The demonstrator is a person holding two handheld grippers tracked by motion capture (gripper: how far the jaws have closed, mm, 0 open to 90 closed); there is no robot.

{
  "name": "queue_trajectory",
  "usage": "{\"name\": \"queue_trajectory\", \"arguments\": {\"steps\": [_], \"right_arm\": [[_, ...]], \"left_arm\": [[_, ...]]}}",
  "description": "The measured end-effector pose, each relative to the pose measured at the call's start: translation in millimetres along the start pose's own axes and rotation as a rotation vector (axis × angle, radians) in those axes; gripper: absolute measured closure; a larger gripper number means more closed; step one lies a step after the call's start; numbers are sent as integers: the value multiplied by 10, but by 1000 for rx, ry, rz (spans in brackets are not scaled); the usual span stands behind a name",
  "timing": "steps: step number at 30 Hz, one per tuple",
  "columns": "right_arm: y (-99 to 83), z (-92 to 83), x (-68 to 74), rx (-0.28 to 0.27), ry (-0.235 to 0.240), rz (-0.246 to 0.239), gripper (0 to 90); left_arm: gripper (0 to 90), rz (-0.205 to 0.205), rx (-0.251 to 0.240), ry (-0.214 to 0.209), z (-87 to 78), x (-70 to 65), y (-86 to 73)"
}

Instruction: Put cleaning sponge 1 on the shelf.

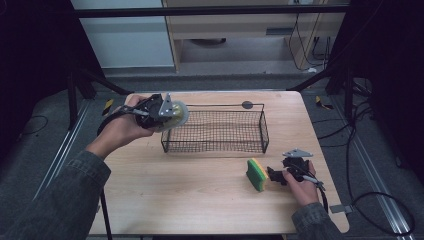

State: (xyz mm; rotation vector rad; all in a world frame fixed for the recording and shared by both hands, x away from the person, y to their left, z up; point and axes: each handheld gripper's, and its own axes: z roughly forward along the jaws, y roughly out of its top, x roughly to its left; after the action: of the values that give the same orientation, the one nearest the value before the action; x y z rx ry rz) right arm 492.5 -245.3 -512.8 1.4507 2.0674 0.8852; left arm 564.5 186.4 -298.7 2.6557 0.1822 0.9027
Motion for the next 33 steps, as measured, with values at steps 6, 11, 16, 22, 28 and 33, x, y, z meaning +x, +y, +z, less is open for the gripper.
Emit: {"name": "queue_trajectory", "arguments": {"steps": [6,11,16,22,28,33], "right_arm": [[0,1,-2,0,0,0,20],[0,1,-1,0,0,0,20],[0,1,-1,1,0,0,19],[-3,-2,-2,1,-2,1,19],[-33,-33,-25,3,-3,1,20],[-54,-55,-68,1,-9,9,19]], "left_arm": [[702,54,14,-4,81,26,83],[702,76,4,-9,122,0,154],[702,98,3,-31,185,-16,184],[702,121,9,-46,309,-17,218],[702,142,29,-57,432,-13,255],[702,136,29,-71,497,8,263]]}}
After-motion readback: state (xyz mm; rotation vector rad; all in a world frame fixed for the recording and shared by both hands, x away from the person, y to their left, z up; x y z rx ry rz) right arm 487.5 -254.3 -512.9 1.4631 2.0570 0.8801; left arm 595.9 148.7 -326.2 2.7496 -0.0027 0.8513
